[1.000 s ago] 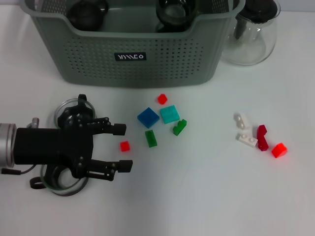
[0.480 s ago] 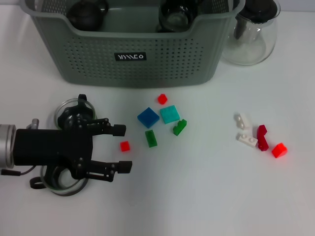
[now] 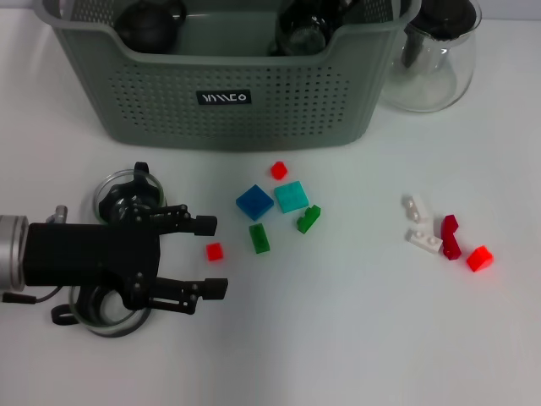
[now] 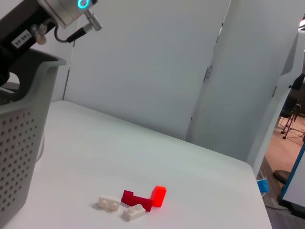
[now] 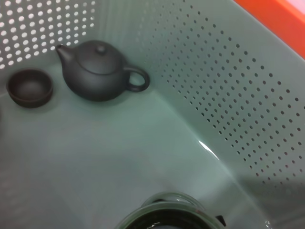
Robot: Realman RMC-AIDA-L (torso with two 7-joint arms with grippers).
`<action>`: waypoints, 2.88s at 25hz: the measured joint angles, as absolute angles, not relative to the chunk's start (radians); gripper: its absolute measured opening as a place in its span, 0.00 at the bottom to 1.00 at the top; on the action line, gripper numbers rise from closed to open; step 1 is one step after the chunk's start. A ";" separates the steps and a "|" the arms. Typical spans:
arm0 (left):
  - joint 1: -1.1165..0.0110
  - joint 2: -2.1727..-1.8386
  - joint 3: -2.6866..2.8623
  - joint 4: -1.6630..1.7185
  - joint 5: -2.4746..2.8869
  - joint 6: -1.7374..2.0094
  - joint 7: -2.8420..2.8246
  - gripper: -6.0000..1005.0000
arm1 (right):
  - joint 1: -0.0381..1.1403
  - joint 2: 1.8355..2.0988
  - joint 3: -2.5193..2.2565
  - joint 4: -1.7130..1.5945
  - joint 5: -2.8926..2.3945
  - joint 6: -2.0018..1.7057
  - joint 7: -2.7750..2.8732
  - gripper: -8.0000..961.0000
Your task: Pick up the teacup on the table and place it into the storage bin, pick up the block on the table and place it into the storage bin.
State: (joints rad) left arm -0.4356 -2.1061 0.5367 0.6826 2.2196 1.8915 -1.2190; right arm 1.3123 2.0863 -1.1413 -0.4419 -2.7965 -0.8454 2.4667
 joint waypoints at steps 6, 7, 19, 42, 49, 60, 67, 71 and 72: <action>-0.436 -2.106 0.537 0.683 2.220 1.891 -1.219 0.85 | 1.310 2.088 -1.143 -0.447 -2.796 -0.848 2.467 0.14; -0.436 -2.106 0.537 0.683 2.220 1.891 -1.219 0.85 | 1.309 2.089 -1.145 -0.447 -2.796 -0.849 2.467 0.14; -0.435 -2.106 0.536 0.683 2.221 1.891 -1.218 0.84 | 1.308 2.093 -1.160 -0.463 -2.796 -0.850 2.467 0.42; -0.434 -2.100 0.531 0.683 2.221 1.906 -1.223 0.84 | 0.992 2.093 -1.152 -1.299 -2.384 -1.242 2.397 0.66; -0.425 -2.091 0.526 0.690 2.223 1.923 -1.225 0.84 | 0.762 2.083 -1.141 -1.521 -2.067 -1.459 2.289 0.66; -0.421 -2.063 0.495 0.764 2.243 1.932 -1.297 0.84 | 0.585 2.087 -1.105 -1.499 -2.109 -1.852 2.171 0.66; -0.425 -2.064 0.498 0.905 2.349 1.925 -1.426 0.84 | 0.565 2.095 -1.133 -1.392 -2.155 -1.894 2.165 0.66; -0.430 -2.063 0.498 0.995 2.420 1.926 -1.537 0.84 | 0.571 2.095 -1.142 -1.340 -2.180 -1.879 2.143 0.66; -0.430 -2.064 0.501 1.023 2.438 1.929 -1.568 0.84 | 0.573 2.096 -1.145 -1.326 -2.192 -1.872 2.136 0.66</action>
